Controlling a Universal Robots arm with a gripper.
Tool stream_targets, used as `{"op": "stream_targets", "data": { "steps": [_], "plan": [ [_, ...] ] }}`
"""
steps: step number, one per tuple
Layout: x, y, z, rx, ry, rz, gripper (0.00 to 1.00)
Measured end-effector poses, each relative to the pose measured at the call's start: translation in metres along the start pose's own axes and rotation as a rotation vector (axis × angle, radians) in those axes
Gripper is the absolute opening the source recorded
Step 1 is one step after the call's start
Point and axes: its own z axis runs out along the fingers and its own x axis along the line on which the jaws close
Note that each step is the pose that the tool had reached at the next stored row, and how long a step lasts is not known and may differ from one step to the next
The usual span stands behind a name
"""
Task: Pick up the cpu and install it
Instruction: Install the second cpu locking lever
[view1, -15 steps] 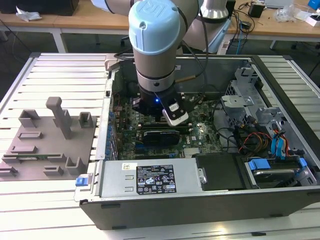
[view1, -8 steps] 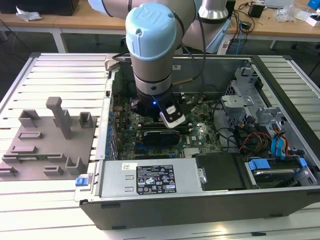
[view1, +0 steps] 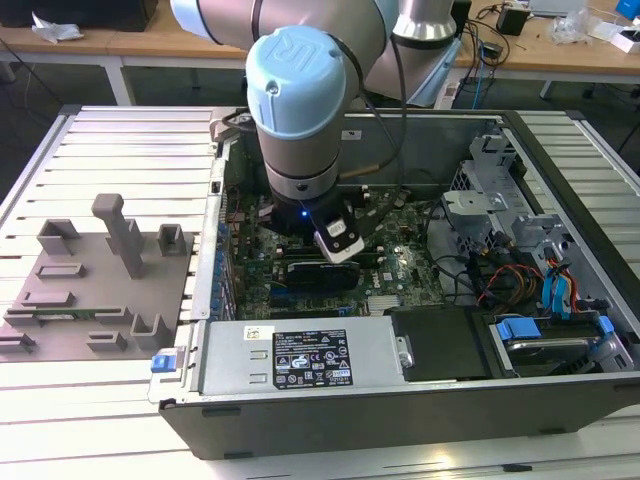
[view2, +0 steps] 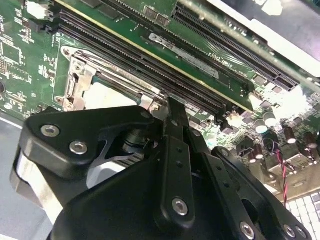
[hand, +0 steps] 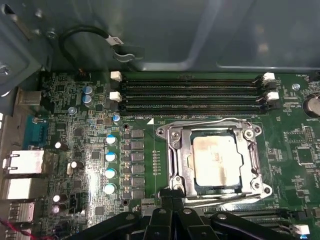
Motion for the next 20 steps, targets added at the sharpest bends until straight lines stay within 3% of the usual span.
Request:
{"op": "stream_targets", "data": {
  "steps": [5,9,17,19,20],
  "plan": [
    [0.0003,-0.0013,0.0047,-0.0092,-0.0001,0.001,0.11],
    [0.0001,-0.0007,0.0039,-0.0103,-0.0004,0.001,0.11],
    [-0.0035,0.0070,-0.0225,-0.0057,-0.0004,0.000,0.11],
    [-0.0052,0.0089,-0.0288,0.0018,-0.0003,0.000,0.11],
    [-0.0065,0.0096,-0.0306,0.0103,0.0004,0.000,0.11]
  ]
}}
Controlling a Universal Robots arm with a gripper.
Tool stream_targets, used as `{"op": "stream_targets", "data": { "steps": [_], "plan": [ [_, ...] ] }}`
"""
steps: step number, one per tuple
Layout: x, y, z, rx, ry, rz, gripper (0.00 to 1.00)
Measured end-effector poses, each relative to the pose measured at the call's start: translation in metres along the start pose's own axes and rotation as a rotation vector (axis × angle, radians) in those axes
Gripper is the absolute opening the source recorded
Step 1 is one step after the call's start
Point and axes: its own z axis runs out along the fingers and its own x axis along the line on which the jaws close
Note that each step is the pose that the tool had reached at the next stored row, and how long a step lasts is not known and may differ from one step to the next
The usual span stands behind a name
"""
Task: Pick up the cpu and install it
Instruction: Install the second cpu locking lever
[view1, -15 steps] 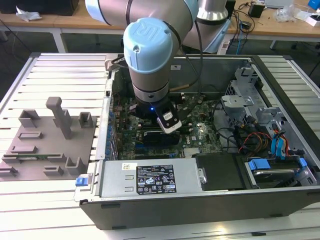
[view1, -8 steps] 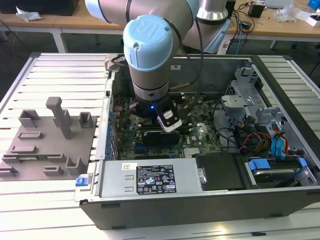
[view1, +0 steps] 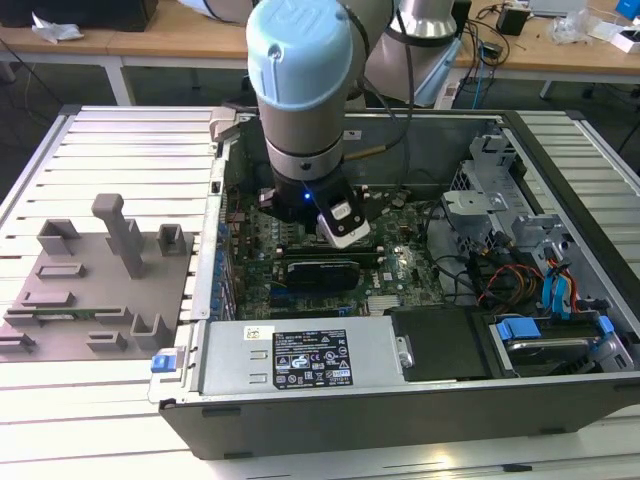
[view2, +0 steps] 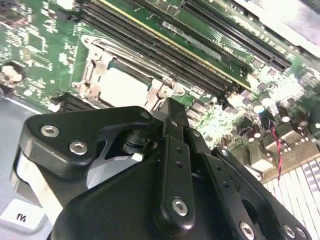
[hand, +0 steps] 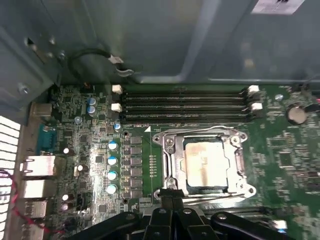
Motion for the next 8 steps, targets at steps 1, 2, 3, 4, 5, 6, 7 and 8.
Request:
{"op": "stream_targets", "data": {
  "steps": [1,2,3,4,5,6,7,8],
  "plan": [
    [-0.0014,0.0003,-0.0012,0.0137,0.0022,0.001,0.11],
    [-0.0031,0.0006,-0.0018,0.0279,0.0044,0.001,0.11],
    [-0.0062,0.0008,-0.0020,0.0484,0.0065,0.002,0.11],
    [-0.0090,0.0009,-0.0017,0.0597,0.0067,0.002,0.11],
    [-0.0117,0.0011,-0.0015,0.0674,0.0069,0.002,0.11],
    [-0.0157,0.0018,-0.0010,0.0733,0.0071,0.002,0.11],
    [-0.0188,0.0036,-0.0003,0.0745,0.0071,0.002,0.11],
    [-0.0216,0.0065,0.0009,0.0749,0.0071,0.002,0.11]
  ]
}}
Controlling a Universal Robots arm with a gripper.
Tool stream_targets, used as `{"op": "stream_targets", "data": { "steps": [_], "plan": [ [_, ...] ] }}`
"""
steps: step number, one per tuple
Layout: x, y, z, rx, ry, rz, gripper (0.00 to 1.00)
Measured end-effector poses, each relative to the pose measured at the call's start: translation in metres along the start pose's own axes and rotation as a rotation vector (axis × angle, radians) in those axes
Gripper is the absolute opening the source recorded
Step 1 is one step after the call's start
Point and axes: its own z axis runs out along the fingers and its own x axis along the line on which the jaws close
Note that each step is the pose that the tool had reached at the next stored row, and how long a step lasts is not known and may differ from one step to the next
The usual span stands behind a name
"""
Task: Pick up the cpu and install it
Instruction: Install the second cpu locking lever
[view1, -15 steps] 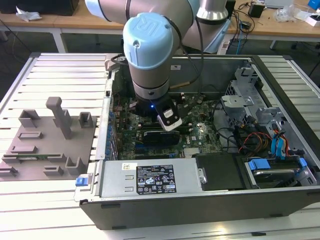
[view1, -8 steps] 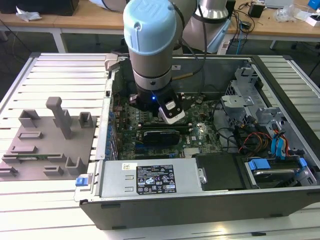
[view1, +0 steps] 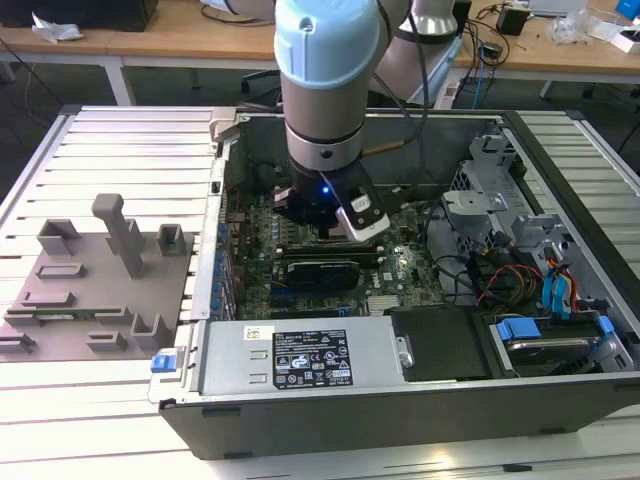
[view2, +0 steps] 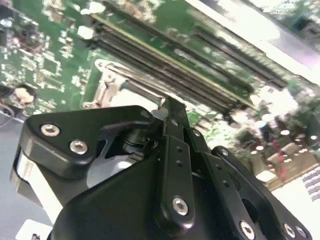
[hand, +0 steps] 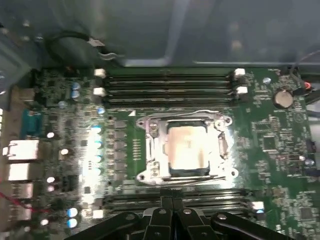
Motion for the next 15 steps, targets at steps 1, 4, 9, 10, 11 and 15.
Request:
{"op": "stream_targets", "data": {
  "steps": [1,4,9,10,11,15],
  "plan": [
    [-0.0023,0.0038,0.0009,0.0004,0.0001,0.000,0.11],
    [-0.0076,0.0164,0.0039,0.0020,0.0000,0.000,0.11],
    [-0.0237,0.0315,0.0081,0.0502,0.0016,-0.003,0.11],
    [-0.0237,0.0349,0.0087,0.0608,0.0020,-0.004,0.11],
    [-0.0235,0.0399,0.0098,0.0685,0.0018,-0.004,0.11],
    [-0.0232,0.0469,0.0115,0.1061,0.0021,-0.007,0.11]
  ]
}}
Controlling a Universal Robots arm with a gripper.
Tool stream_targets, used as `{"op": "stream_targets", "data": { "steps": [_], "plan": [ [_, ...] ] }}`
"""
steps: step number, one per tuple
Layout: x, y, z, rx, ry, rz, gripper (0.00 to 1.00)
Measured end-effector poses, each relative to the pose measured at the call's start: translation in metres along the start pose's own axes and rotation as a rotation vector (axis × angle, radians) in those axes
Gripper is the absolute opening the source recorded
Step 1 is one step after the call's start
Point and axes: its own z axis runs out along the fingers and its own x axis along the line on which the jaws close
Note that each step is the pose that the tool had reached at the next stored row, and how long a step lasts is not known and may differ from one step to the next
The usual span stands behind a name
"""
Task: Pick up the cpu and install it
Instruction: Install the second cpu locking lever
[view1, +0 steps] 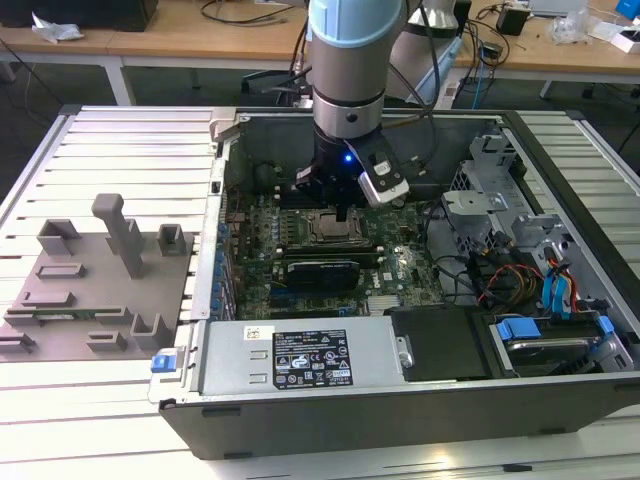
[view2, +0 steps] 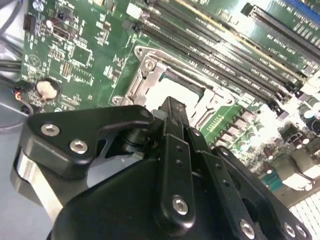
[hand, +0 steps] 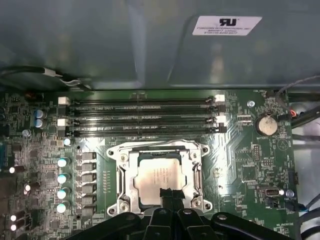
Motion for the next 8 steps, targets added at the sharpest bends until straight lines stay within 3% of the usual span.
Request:
{"op": "stream_targets", "data": {
  "steps": [2,8],
  "plan": [
    [0.0002,-0.0001,0.0002,0.0053,0.0000,0.000,0.11],
    [0.0004,0.0000,0.0002,0.0055,-0.0001,0.000,0.11]
  ]
}}
